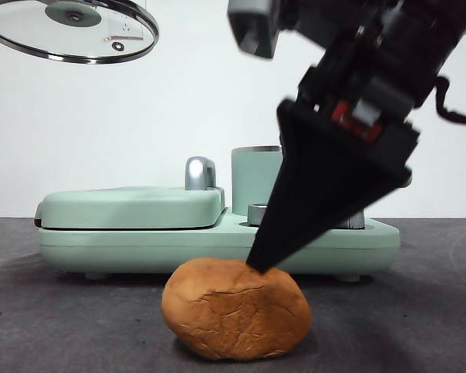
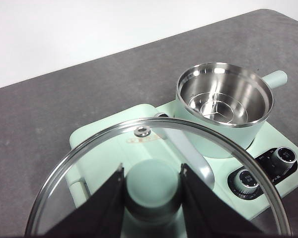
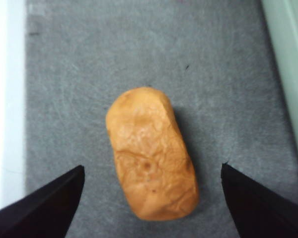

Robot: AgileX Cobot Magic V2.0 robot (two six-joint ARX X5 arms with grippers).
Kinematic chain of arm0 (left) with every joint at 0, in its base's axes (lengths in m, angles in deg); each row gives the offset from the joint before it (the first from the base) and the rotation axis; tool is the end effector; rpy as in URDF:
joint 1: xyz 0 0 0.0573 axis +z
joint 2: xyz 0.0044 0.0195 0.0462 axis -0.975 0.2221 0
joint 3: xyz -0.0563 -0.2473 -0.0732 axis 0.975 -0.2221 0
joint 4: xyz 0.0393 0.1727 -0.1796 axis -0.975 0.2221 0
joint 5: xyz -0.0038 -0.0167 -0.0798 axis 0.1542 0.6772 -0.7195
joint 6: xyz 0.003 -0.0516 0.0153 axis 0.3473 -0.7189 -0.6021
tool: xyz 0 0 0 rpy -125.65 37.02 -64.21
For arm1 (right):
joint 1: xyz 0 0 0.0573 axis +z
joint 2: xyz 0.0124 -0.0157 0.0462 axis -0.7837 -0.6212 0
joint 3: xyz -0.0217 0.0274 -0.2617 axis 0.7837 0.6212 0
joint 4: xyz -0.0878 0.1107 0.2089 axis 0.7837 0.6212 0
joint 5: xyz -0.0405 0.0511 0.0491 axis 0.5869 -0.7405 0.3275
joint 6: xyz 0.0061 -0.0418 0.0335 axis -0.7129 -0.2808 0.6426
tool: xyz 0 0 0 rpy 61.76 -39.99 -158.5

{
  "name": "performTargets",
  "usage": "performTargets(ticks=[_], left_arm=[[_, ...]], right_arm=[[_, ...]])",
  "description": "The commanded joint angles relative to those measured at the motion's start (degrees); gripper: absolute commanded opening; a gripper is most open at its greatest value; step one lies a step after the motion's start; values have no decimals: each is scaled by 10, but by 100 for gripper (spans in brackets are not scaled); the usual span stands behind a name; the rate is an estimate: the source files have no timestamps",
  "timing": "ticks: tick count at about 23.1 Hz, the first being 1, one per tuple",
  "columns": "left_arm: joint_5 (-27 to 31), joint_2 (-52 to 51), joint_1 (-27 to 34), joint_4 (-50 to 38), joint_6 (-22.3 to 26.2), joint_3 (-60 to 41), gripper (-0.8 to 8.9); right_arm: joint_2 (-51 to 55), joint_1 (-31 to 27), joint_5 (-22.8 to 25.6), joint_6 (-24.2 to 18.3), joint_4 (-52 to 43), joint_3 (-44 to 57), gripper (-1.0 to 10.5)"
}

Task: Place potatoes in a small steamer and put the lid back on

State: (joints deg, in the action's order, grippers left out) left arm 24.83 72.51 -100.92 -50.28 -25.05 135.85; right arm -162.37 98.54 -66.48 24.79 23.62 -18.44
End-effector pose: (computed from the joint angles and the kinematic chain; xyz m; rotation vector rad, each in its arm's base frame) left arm 0.1850 -0.0841 0.3643 0.1250 0.3741 -0.5087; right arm 0.1712 0.1972 0.1969 -0.6609 0.7652 1.3024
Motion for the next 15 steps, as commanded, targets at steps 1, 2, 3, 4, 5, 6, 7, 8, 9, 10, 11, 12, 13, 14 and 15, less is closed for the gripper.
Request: performTargets(ticks=[1, 2, 3, 4, 5, 6, 7, 8, 9, 10, 11, 12, 13, 14, 15], left_arm=[[-3, 0, -1, -17, 4, 8, 9], [-3, 0, -1, -17, 4, 8, 9], [-3, 0, -1, -17, 4, 8, 9], [-3, 0, -1, -17, 4, 8, 9], [-3, 0, -1, -17, 4, 8, 9], [-3, 0, -1, -17, 4, 8, 9], [-3, 0, -1, -17, 4, 8, 9], [-3, 0, 0, -17, 7, 8, 9], [-3, 0, 1, -17, 9, 8, 9], [-3, 0, 3, -17, 9, 8, 9], [-3, 0, 3, -17, 9, 8, 9], [-3, 0, 4, -17, 9, 8, 9], [-3, 0, 5, -17, 9, 8, 9], [-3, 0, 7, -17, 9, 8, 9], [-3, 0, 7, -17, 9, 8, 9]], right_arm=[[-25, 7, -2, -7, -9, -10, 436], [-32, 7, -2, -7, -12, -10, 436], [-39, 7, -2, -7, -16, -10, 436], [-44, 7, -2, -7, -17, -10, 435], [-50, 7, -2, -7, -19, -10, 435], [-57, 7, -1, -7, -22, -10, 432], [-63, 7, 1, -7, -23, -10, 423], [-68, 7, 3, -7, -23, -10, 421], [-74, 7, 6, -7, -25, -10, 411], [-76, 7, 10, -7, -25, -10, 377], [-80, 7, 15, -7, -25, -10, 333], [-81, 7, 14, -7, -24, -10, 304], [-82, 7, 14, -6, -24, -10, 276], [-82, 7, 14, -6, -23, -10, 261], [-81, 7, 15, -3, -21, -10, 247]])
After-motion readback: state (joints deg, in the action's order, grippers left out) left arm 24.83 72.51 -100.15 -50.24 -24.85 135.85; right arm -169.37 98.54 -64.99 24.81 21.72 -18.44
